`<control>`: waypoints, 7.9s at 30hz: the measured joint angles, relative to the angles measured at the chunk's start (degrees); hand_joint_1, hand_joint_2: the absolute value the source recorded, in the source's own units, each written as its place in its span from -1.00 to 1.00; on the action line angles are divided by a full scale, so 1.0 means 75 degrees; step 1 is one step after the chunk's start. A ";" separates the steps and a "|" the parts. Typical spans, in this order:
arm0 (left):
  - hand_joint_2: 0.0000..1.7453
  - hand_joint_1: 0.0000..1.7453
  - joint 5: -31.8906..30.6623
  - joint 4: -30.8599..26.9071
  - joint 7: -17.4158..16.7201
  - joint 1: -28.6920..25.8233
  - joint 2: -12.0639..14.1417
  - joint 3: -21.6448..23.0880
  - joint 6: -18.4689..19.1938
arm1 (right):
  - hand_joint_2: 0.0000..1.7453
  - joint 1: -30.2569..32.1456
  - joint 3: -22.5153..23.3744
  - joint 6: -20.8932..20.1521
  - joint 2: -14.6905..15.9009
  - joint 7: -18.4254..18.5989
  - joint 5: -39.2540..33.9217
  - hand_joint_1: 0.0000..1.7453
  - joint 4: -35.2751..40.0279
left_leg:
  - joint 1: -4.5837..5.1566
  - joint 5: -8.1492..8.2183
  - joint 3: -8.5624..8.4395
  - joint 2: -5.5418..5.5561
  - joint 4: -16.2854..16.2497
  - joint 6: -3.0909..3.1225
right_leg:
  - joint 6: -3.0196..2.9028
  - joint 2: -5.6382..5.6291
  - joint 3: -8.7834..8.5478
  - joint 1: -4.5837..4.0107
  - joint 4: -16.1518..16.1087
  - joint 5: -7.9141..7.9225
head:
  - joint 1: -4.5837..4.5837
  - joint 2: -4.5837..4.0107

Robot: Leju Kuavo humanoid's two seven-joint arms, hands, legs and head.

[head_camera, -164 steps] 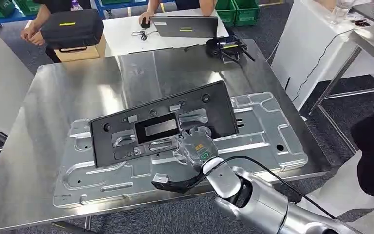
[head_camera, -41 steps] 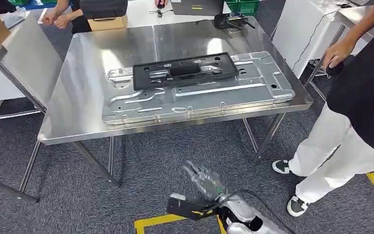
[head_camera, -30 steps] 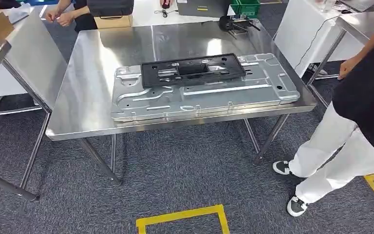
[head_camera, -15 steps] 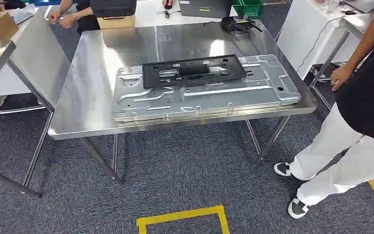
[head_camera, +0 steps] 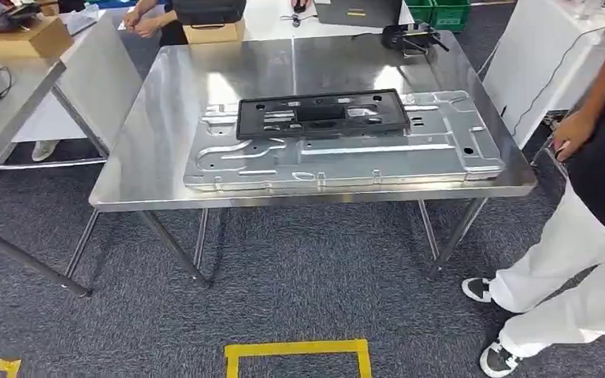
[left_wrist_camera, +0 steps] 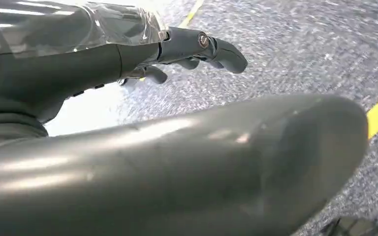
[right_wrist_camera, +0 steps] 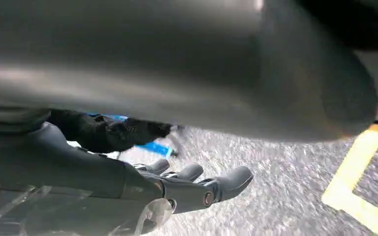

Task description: Take the parts from the cabinet and place them on the table.

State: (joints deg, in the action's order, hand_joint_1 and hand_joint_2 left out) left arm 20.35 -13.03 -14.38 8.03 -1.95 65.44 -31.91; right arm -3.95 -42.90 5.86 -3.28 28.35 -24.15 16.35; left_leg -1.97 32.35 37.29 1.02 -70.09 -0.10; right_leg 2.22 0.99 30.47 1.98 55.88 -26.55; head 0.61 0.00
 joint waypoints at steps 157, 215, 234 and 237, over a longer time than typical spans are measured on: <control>-1.00 -1.00 0.2008 0.0009 0.0583 -0.0339 0.0198 -0.0968 -0.0947 | -1.00 -0.0160 -0.1285 0.1547 0.0289 -0.0906 0.0825 -1.00 -0.0417 | 0.0149 -0.0685 0.0048 -0.0121 0.0481 0.0154 | -0.0217 0.0408 -0.0149 -0.0108 0.0119 -0.0323 | -0.0023 0.0000; -1.00 -1.00 0.1973 0.0009 0.0764 -0.0292 0.0160 -0.0971 -0.0953 | -1.00 -0.0158 -0.1460 0.1477 0.0323 -0.0994 0.0813 -1.00 -0.0414 | 0.0225 0.0195 0.0290 -0.0011 -0.0378 0.0029 | -0.0260 0.0075 0.0098 -0.0121 0.0015 -0.0020 | -0.0044 0.0000; -1.00 -1.00 0.2116 0.0009 0.0775 -0.0325 0.0146 -0.0971 -0.0956 | -1.00 -0.0180 -0.1466 0.1425 0.0306 -0.0991 0.0901 -1.00 -0.0411 | 0.0271 -0.1082 -0.1055 0.0473 0.2243 0.0445 | 0.0128 -0.0125 0.0633 -0.0095 0.1467 -0.0583 | -0.0105 0.0000; -1.00 -1.00 0.2116 0.0009 0.0775 -0.0299 0.0143 -0.0971 -0.0956 | -1.00 -0.0151 -0.1466 0.1428 0.0323 -0.0988 0.0903 -1.00 -0.0414 | 0.0278 -0.0970 -0.1028 0.0787 0.2114 0.0285 | 0.0134 -0.0848 0.0001 -0.0021 -0.0020 -0.0039 | -0.0111 -0.0003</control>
State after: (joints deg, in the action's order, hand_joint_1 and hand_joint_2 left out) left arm 36.22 -12.96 -8.57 5.78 -0.87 58.16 -39.08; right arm -5.08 -53.90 16.57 -0.85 20.94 -17.38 13.25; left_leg 0.11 25.07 29.58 6.92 -54.24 2.04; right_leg 3.23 -5.38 30.48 1.82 55.73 -26.84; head -0.22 -0.02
